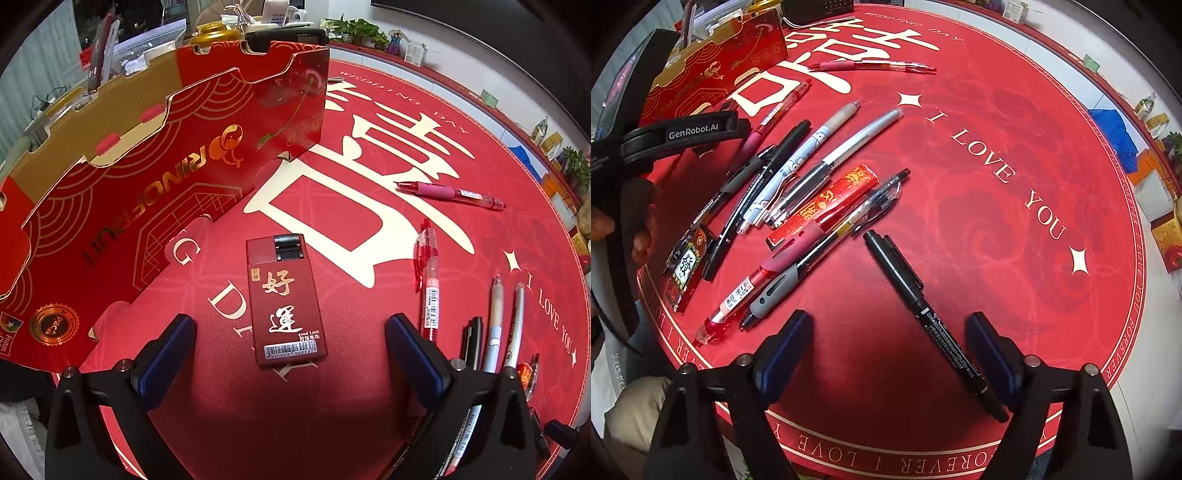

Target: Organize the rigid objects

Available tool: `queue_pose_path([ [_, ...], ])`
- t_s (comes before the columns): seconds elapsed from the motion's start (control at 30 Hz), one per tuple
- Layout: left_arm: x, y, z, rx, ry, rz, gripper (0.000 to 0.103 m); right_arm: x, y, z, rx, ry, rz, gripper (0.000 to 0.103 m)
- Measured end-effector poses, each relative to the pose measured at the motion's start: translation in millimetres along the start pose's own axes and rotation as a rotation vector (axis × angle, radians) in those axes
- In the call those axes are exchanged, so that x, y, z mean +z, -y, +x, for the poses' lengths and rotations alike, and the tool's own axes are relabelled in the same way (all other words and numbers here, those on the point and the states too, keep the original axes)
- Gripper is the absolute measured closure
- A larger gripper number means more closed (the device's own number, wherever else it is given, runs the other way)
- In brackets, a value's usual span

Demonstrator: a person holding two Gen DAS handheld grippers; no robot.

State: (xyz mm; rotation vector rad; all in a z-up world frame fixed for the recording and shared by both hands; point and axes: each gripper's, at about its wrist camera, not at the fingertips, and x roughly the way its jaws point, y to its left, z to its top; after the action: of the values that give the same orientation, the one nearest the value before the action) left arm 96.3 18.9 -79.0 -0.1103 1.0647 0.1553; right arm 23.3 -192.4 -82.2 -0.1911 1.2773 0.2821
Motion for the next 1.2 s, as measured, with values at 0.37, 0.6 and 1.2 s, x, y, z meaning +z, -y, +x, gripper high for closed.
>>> queue_pose_path([
  [0.37,7,1,1,0.004,-0.053,-0.01,0.001,1,2,-2,0.004,0.006,0.0,0.019],
  [0.6,7,12,-9,-0.028,-0.02,0.05,0.034,1,7,-13,0.009,0.01,0.005,0.084],
  [1.2,-10,-7,-52,-0.09,0.023,0.08,0.066,-11,21,-37,0.104,0.114,0.114,0.093],
])
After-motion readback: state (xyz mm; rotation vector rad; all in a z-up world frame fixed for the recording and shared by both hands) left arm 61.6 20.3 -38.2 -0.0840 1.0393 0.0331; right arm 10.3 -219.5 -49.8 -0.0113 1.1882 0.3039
